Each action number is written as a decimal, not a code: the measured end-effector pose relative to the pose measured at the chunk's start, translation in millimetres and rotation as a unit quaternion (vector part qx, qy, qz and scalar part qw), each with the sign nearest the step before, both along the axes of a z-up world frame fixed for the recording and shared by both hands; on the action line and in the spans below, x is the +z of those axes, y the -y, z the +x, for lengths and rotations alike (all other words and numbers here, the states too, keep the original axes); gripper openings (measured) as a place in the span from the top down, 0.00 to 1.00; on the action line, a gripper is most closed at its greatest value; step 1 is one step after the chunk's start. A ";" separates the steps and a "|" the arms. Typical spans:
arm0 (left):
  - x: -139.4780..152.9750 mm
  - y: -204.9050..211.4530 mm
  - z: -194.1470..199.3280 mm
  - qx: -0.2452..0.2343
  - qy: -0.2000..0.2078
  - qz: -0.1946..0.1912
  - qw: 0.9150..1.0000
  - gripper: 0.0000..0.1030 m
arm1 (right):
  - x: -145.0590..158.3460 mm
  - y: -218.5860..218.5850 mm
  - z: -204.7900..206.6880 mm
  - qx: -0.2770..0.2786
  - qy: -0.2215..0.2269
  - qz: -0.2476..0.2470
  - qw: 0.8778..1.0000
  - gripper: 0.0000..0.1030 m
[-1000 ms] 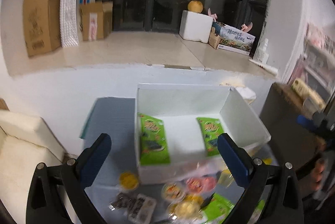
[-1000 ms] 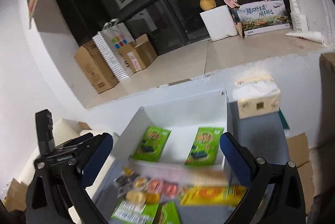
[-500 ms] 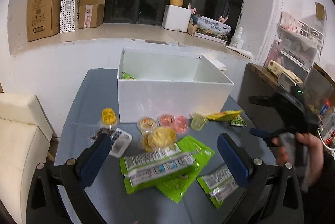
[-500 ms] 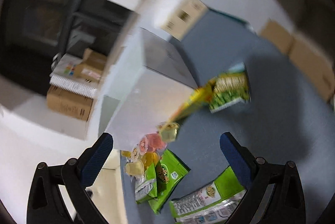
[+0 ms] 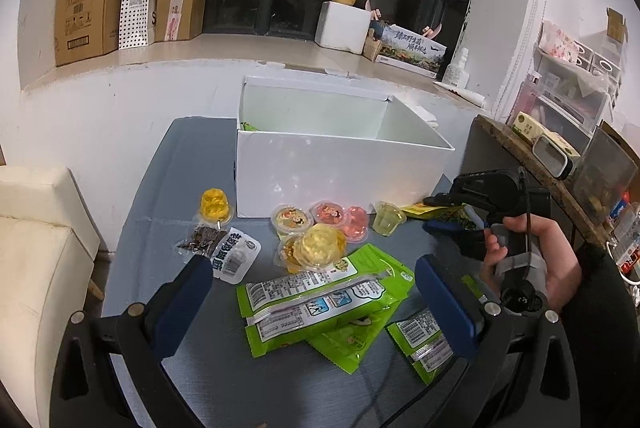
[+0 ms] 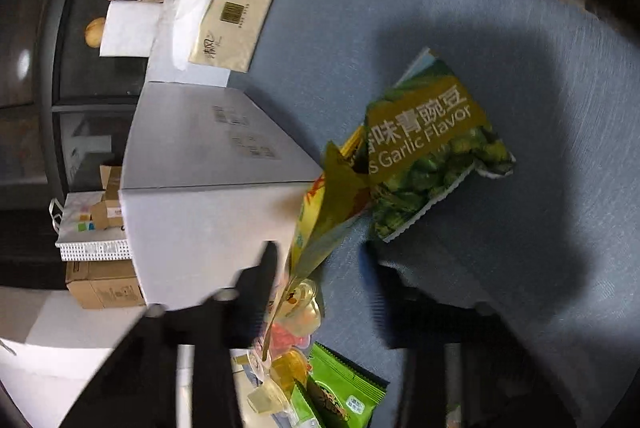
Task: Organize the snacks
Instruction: 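Grasp the yellow snack pouch with the right gripper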
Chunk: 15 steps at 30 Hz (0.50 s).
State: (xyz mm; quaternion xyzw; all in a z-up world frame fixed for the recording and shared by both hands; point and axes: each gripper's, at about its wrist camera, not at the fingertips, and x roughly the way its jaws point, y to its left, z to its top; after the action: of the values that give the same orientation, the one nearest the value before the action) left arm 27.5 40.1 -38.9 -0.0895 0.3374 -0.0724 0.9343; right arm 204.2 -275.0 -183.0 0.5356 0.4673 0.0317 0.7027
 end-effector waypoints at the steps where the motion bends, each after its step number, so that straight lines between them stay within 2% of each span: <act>1: -0.3 -0.5 0.0 0.001 0.000 0.001 1.000 0.00 | 0.5 -0.2 0.4 0.000 0.004 -0.004 1.000 0.72; 5: -2.2 -4.5 0.3 0.008 -0.003 0.002 1.000 0.00 | 5.0 -0.7 -7.6 0.003 0.018 -0.007 1.000 0.80; 15: -12.0 -26.9 7.3 0.036 -0.010 0.015 0.999 0.00 | 51.5 1.0 -51.0 0.058 0.115 0.005 0.992 0.81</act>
State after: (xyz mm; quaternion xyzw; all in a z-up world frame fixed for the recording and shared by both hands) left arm 34.8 67.0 -50.8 -0.0884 0.3444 -0.0331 0.9341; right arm 153.2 -276.0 -131.5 0.5040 0.4139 0.1360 0.7458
